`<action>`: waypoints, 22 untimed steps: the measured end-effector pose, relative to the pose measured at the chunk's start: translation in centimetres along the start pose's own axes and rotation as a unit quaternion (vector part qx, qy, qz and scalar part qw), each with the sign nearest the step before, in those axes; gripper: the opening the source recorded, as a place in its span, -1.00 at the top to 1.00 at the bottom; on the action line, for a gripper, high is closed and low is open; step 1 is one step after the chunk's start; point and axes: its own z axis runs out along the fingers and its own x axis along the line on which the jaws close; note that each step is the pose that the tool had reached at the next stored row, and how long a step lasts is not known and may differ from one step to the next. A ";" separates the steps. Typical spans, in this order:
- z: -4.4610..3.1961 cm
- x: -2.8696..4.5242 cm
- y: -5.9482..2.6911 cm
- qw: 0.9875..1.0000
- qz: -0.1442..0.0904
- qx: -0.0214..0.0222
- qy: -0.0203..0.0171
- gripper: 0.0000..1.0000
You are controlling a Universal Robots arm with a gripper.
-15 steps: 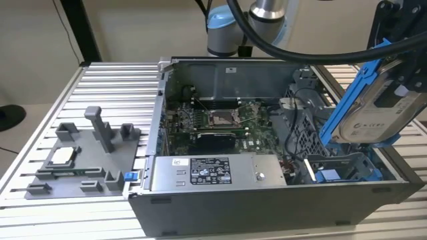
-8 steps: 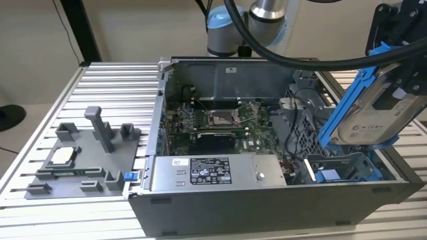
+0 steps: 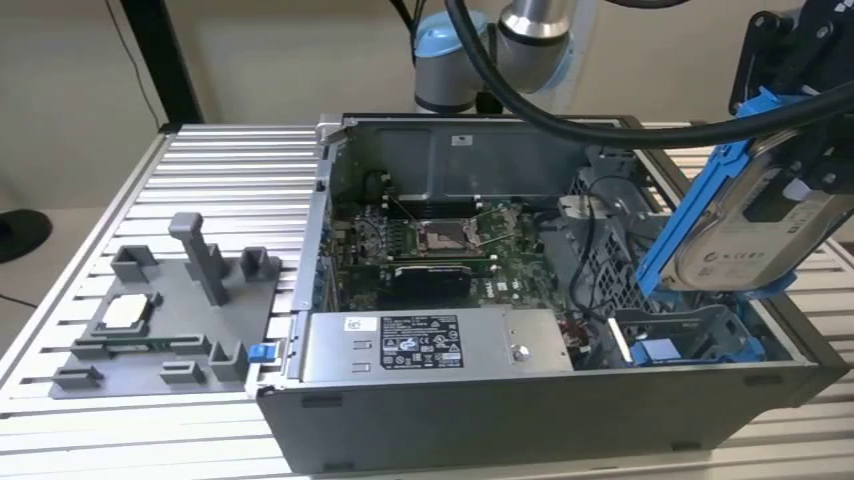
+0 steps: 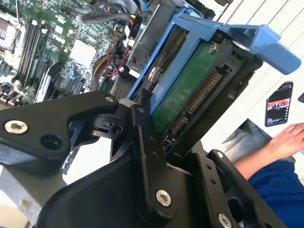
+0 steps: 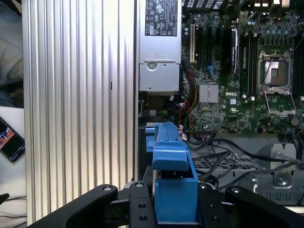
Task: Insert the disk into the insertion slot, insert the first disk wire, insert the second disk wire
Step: 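Insert the disk into the insertion slot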
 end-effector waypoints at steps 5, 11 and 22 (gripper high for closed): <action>0.85 0.00 -0.04 1.000 0.000 0.000 0.000 1.00; 1.92 -0.02 -0.86 1.000 0.000 0.000 0.000 1.00; 3.67 -0.07 -1.67 1.000 0.005 0.000 0.000 1.00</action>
